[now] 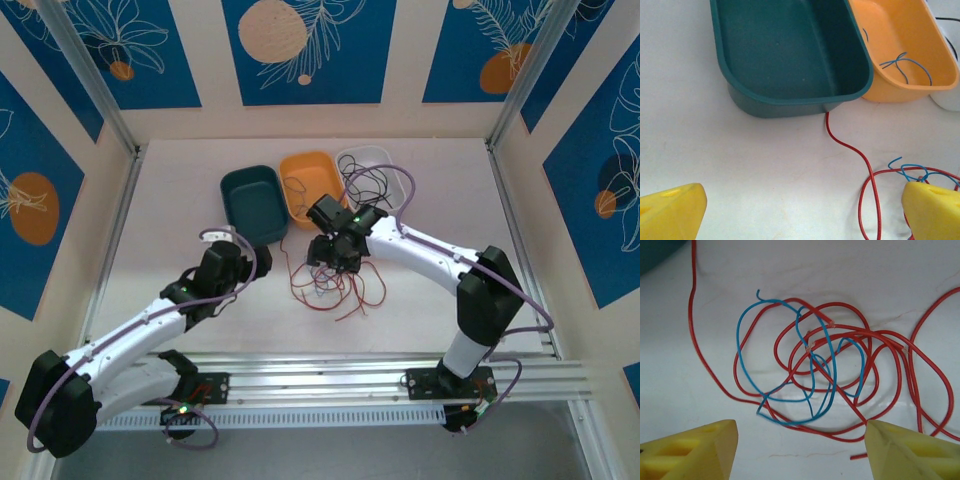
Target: Untangle the cables
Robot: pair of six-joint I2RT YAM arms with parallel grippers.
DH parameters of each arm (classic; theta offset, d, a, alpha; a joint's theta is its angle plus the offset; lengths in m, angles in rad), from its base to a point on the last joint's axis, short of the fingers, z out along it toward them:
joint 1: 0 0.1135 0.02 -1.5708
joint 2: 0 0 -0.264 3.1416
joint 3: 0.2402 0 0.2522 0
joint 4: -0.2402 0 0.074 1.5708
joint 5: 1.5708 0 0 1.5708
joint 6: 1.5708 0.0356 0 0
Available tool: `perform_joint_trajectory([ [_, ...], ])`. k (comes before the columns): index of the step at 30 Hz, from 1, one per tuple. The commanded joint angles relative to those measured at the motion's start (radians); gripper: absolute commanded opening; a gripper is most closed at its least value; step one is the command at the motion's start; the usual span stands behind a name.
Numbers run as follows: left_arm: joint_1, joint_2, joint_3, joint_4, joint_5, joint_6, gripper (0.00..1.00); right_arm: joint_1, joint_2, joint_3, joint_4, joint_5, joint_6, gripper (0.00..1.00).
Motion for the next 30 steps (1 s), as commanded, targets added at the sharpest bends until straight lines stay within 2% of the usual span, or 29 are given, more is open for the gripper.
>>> perform_joint_trajectory([
  [1, 0.010, -0.014, -0.019, 0.012, 0.013, -0.024, 1.00, -0.023, 0.022, -0.030, 0.075, -0.087, 0.049, 0.67],
  [8, 0.011, -0.003, -0.020, 0.020, 0.018, -0.024, 1.00, -0.037, 0.072, -0.044, 0.120, -0.143, 0.056, 0.57],
  [16, 0.011, 0.007, -0.022, 0.036, 0.033, -0.022, 1.00, -0.037, 0.045, -0.032, 0.117, -0.136, 0.028, 0.13],
  [19, 0.012, 0.009, -0.014, 0.038, 0.048, -0.012, 1.00, -0.034, 0.020, -0.016, 0.105, -0.131, 0.003, 0.00],
  [30, 0.012, 0.004, 0.042, 0.061, 0.139, 0.051, 1.00, 0.063, -0.106, 0.099, 0.069, -0.029, -0.154, 0.00],
])
